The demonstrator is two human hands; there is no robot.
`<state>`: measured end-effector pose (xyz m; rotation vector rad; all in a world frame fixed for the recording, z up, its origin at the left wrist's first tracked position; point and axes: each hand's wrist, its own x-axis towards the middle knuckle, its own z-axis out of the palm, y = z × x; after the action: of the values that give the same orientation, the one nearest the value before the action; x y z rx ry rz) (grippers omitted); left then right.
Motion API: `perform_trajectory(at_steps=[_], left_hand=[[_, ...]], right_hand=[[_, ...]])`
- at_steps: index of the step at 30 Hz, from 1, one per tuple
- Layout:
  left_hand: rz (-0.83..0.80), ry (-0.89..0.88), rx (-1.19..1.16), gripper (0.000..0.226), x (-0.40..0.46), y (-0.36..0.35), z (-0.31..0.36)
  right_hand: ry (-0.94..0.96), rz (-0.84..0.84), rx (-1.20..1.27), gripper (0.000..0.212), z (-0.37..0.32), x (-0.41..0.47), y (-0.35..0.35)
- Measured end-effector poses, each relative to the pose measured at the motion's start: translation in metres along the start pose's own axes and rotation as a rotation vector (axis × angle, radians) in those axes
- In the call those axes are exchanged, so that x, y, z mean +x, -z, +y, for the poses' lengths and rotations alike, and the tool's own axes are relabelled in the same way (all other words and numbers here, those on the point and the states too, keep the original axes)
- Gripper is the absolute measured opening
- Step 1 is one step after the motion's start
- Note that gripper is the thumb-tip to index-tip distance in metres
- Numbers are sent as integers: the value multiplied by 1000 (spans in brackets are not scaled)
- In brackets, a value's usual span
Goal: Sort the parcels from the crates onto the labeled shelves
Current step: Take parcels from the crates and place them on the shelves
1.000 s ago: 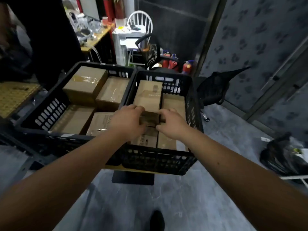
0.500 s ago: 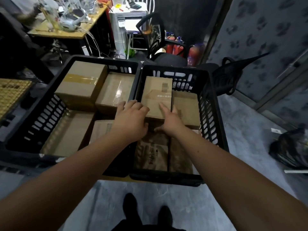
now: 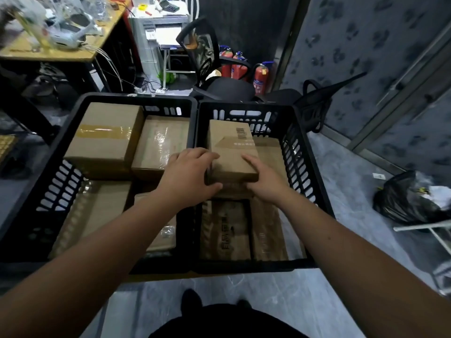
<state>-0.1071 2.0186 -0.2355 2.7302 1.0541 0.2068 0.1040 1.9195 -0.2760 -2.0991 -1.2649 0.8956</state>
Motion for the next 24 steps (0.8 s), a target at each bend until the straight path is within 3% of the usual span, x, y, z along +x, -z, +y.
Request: perform_trajectory(at_steps=[5,11,18,24], left_hand=[[81,-1,-173,85,0,3,-2],[20,-51,-345,82,5,1,15],[63,133,-674,72,10,-3,42],[213,291,-1006,46,18,-3,64]], right_hand=[[0,12,163,81,-13,-22,55],[-17,115,356,59,-10,-42,86],[-59,339,545,94,-7,-46,81],[23,274,498,96,-3,-53,73]])
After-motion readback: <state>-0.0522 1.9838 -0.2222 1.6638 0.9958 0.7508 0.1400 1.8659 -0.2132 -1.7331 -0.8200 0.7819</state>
